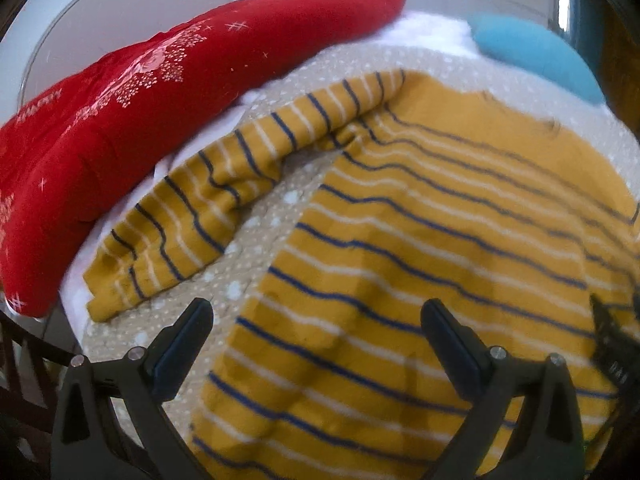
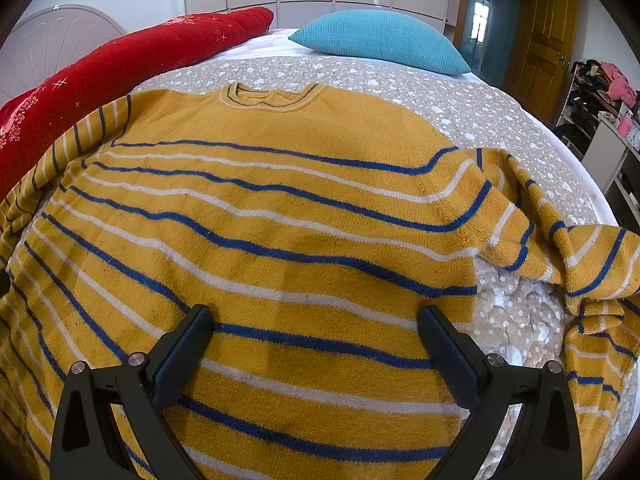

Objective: Fold small clothes

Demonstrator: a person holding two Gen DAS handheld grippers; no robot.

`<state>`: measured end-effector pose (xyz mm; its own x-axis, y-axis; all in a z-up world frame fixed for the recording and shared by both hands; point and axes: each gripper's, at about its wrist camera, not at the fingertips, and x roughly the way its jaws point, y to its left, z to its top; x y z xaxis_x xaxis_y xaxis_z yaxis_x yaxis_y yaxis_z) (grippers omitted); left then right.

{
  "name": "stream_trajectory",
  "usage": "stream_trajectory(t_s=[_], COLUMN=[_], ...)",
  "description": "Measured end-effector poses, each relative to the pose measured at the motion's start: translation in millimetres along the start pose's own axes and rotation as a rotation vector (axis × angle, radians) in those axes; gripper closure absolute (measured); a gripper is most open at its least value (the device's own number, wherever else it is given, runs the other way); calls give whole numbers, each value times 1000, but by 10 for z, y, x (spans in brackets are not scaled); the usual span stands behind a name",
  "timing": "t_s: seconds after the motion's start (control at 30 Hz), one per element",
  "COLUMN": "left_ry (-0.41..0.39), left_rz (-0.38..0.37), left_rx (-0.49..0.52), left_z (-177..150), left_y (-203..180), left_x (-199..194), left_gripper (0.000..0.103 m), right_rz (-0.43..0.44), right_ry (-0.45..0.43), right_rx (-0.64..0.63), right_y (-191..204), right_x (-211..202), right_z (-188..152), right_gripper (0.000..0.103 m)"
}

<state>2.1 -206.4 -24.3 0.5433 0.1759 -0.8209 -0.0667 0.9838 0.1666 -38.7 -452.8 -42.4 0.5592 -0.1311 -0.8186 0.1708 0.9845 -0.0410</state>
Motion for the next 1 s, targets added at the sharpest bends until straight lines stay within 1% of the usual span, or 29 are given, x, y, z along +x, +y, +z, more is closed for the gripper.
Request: stream_trajectory(t_s=[0.1,0.2,0.27,0.3,0.37,0.4,0.47,0.5,0.57,0.67,0.7,0.77,0.9,1.0], left_ry=[-10,-24,-49,-54,-34,-13,23,35,53,122,124,107,50,43], left_rz=[-9,-23,-69,-79,-73,-91,-150,-154,-153,-132,-133,-138,-149,-171], left_rx=[7,-14,-52,-63,-65,-82,-135,-145,-135,-100,-96,-96,-43,-17], left_z=[-19,-29,-39,-40,-43,-65,-110,-137,-166,-194,-201,-215,-264,-255], left_y=[-19,-9,16,23,38,61,106,107,77,11,5,8,-16,-4], left_x=[-10,-30,-63,-63,-13,37,142,192,255,398,417,415,408,418], left_gripper=[0,0,0,0,0,0,0,0,0,0,0,0,0,0], right_rz=[0,0,0,0,0,0,0,0,0,0,0,0,0,0], right_ry=[0,1,1,1,1,1,1,1,1,1,1,1,1,2], right_rx=[0,0,0,0,0,0,0,0,0,0,0,0,-1,-1], right_y=[0,0,0,1,1,1,1,1,1,1,1,0,1,2], right_x=[0,0,0,-1,0,-1,0,0,0,1,1,1,0,0], right_z=[0,1,2,2,2,3,3,3,3,3,3,3,3,2], right_gripper=[0,0,0,0,0,0,0,0,0,0,0,0,0,0])
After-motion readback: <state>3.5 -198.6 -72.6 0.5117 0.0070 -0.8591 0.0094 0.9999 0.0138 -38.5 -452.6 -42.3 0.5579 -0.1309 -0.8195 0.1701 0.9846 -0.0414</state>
